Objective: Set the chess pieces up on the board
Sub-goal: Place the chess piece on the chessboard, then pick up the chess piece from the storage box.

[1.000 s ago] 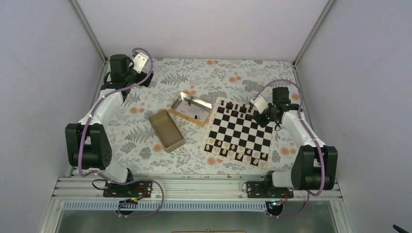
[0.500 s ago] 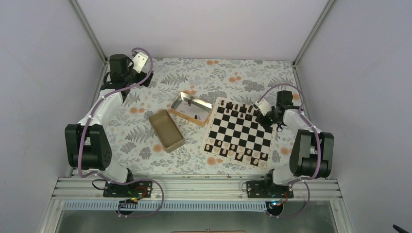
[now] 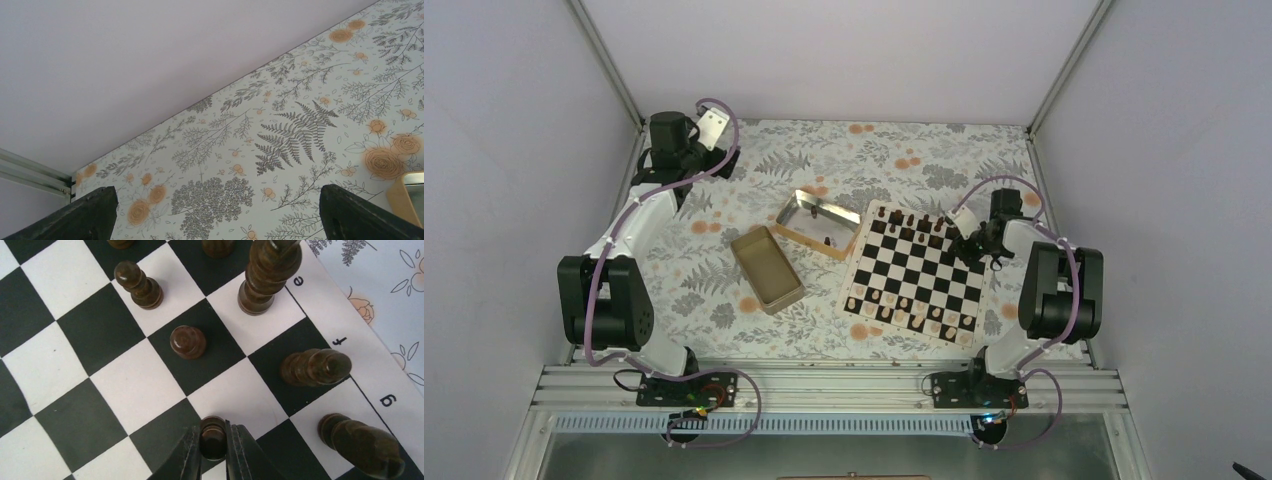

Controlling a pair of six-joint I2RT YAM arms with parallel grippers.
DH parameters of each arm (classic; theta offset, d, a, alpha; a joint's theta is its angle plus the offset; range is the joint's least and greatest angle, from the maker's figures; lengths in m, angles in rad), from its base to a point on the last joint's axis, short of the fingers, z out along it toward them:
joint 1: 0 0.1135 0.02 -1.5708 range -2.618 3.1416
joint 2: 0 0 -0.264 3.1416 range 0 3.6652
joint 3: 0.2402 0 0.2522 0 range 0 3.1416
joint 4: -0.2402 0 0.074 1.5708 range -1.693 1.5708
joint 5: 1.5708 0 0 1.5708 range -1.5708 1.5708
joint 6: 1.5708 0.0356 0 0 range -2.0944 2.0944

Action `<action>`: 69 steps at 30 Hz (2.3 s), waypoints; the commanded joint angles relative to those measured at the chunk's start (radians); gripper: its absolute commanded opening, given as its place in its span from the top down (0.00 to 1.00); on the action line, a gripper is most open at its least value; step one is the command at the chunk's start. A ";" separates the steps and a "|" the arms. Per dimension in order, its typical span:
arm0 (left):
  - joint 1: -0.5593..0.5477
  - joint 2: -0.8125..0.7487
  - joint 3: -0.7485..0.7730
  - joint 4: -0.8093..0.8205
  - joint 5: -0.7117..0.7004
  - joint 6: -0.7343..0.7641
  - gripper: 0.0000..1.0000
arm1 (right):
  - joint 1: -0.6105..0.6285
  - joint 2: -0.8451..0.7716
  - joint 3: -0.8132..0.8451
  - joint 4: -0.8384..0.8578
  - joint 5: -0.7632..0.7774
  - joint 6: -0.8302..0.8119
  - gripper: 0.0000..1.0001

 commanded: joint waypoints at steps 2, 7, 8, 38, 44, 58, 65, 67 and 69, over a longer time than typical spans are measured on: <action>-0.003 0.007 0.024 0.009 0.001 -0.010 0.00 | -0.010 0.024 0.031 0.040 -0.032 -0.011 0.87; -0.003 0.008 0.024 0.009 -0.002 -0.009 0.00 | -0.011 0.027 0.037 0.044 -0.035 -0.010 0.87; -0.004 0.008 0.023 0.009 -0.002 -0.009 0.00 | -0.011 0.029 0.040 0.045 -0.036 -0.011 0.87; -0.003 -0.004 0.027 0.002 -0.001 -0.008 0.00 | -0.001 -0.082 0.126 -0.092 -0.054 -0.015 0.62; -0.004 -0.008 0.024 0.003 -0.001 -0.008 0.00 | 0.085 -0.158 0.325 -0.284 -0.089 0.002 0.59; -0.005 -0.031 0.023 0.004 0.016 -0.016 0.00 | 0.550 0.165 0.858 -0.267 -0.029 0.126 0.57; -0.006 -0.030 0.020 0.004 0.016 -0.014 0.00 | 0.713 0.384 0.943 -0.238 0.049 0.086 0.58; -0.007 -0.030 0.024 0.003 0.017 -0.014 0.00 | 0.733 0.434 0.966 -0.241 0.054 0.081 0.58; -0.006 -0.028 0.022 0.004 0.015 -0.014 0.00 | 0.748 0.479 0.993 -0.255 0.053 0.077 0.60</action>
